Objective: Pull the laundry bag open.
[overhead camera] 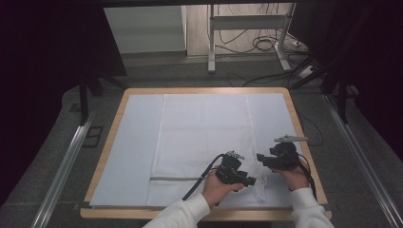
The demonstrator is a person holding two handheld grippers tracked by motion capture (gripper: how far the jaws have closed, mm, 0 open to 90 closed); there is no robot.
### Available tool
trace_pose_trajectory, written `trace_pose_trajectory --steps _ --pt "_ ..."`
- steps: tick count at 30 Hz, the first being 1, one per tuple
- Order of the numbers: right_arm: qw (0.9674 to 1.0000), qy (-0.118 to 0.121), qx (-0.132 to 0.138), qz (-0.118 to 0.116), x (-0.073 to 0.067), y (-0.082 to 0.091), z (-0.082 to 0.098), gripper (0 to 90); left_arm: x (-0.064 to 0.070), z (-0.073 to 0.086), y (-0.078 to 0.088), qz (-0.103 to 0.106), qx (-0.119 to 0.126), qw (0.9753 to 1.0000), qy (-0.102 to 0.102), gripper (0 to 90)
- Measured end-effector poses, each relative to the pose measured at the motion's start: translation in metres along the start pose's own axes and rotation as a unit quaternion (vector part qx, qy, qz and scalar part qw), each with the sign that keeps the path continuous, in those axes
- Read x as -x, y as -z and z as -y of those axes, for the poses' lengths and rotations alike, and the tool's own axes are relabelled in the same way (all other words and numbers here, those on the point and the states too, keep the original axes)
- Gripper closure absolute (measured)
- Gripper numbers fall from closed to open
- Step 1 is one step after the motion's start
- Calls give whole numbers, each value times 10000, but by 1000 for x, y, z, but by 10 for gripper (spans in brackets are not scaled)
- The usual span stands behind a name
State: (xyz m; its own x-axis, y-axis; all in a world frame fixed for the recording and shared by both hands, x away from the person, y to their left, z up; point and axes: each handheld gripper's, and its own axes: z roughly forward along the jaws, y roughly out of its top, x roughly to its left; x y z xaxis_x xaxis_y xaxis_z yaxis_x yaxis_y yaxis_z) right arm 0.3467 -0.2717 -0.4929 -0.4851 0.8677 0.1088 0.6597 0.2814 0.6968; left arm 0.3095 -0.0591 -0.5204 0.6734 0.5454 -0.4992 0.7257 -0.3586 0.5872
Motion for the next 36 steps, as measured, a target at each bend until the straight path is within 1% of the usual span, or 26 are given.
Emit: trace_pose_trajectory --steps 3,5,8,14,18,20,25,32,35,36 --pt "10000 -2 11 5 1 0 0 343 -3 1 1 -42 -31 10000 30 525" --pt "10000 -12 18 1 1 1 0 343 -4 1 2 -133 -55 9999 27 511" --pt "10000 -18 23 14 1 1 0 343 -5 1 1 -105 -49 9999 68 495" --pt "10000 -36 49 21 1 2 -1 343 -2 1 -4 -105 -89 9999 46 481" --pt "10000 -49 59 22 2 2 -1 345 -2 0 -5 -34 -102 9999 105 474" --pt "10000 -58 68 29 2 2 -1 346 -1 0 -6 -60 -99 9999 83 474" --pt "9999 -83 98 42 3 4 -1 347 0 -1 -7 -3 -110 9999 99 473" --pt "9998 -99 140 64 4 5 -2 347 2 -1 -8 172 -147 9996 147 473" --pt "9998 -102 149 70 4 6 -2 348 2 -1 -10 179 -162 9996 140 478" --pt "9998 -105 158 74 4 6 -2 348 2 -1 -10 159 -156 9997 134 496"
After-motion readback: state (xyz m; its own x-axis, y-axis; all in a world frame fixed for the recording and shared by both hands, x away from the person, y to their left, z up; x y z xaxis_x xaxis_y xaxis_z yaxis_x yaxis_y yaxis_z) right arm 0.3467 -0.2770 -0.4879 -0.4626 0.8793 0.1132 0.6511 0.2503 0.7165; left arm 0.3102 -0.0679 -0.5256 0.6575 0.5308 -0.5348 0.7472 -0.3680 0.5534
